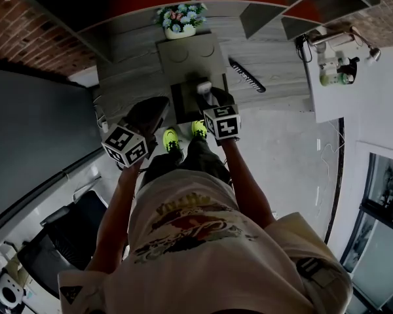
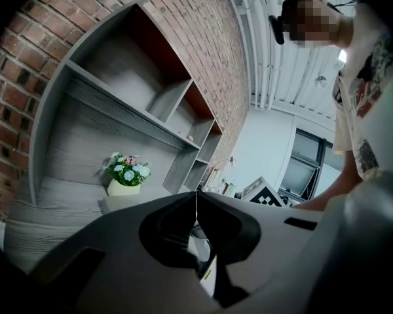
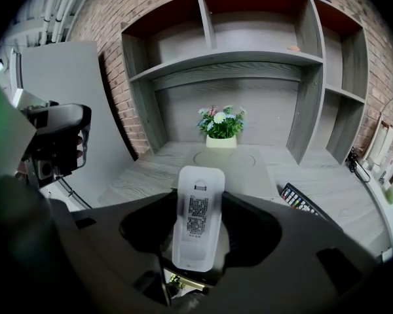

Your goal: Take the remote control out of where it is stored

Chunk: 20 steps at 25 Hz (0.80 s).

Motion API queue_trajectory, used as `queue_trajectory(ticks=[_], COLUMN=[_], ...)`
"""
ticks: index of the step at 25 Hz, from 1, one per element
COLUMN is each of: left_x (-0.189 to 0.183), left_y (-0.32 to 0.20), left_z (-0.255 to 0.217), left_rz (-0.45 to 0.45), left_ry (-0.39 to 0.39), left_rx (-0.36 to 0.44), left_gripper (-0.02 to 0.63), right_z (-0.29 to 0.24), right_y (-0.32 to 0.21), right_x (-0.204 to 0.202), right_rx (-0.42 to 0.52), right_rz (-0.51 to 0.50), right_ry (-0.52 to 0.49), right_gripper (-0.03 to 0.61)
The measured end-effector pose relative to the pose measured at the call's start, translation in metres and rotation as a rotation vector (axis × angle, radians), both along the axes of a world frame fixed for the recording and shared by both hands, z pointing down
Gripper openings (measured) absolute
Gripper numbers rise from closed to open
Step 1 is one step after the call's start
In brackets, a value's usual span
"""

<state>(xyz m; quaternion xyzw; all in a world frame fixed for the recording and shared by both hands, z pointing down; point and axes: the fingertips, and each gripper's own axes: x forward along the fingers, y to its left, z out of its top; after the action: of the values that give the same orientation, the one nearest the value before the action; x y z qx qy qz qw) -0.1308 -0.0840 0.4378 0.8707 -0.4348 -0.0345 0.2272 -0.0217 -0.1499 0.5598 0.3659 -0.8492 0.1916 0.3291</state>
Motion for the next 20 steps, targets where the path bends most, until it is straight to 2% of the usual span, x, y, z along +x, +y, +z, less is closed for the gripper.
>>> queue_trajectory(ticks=[10, 20], left_x=[0.0, 0.029], left_y=[0.004, -0.011], left_z=[0.0, -0.006], left_rz=[-0.041, -0.041], left_ry=[-0.024, -0.028], left_rx=[-0.008, -0.001], left_gripper=[0.006, 0.007], right_z=[-0.023, -0.034], right_y=[-0.009, -0.018], right_x=[0.003, 0.017], right_rx=[0.04, 0.044], right_rz=[-0.048, -0.094], right_ry=[-0.016, -0.023], right_gripper=[0.222, 0.222])
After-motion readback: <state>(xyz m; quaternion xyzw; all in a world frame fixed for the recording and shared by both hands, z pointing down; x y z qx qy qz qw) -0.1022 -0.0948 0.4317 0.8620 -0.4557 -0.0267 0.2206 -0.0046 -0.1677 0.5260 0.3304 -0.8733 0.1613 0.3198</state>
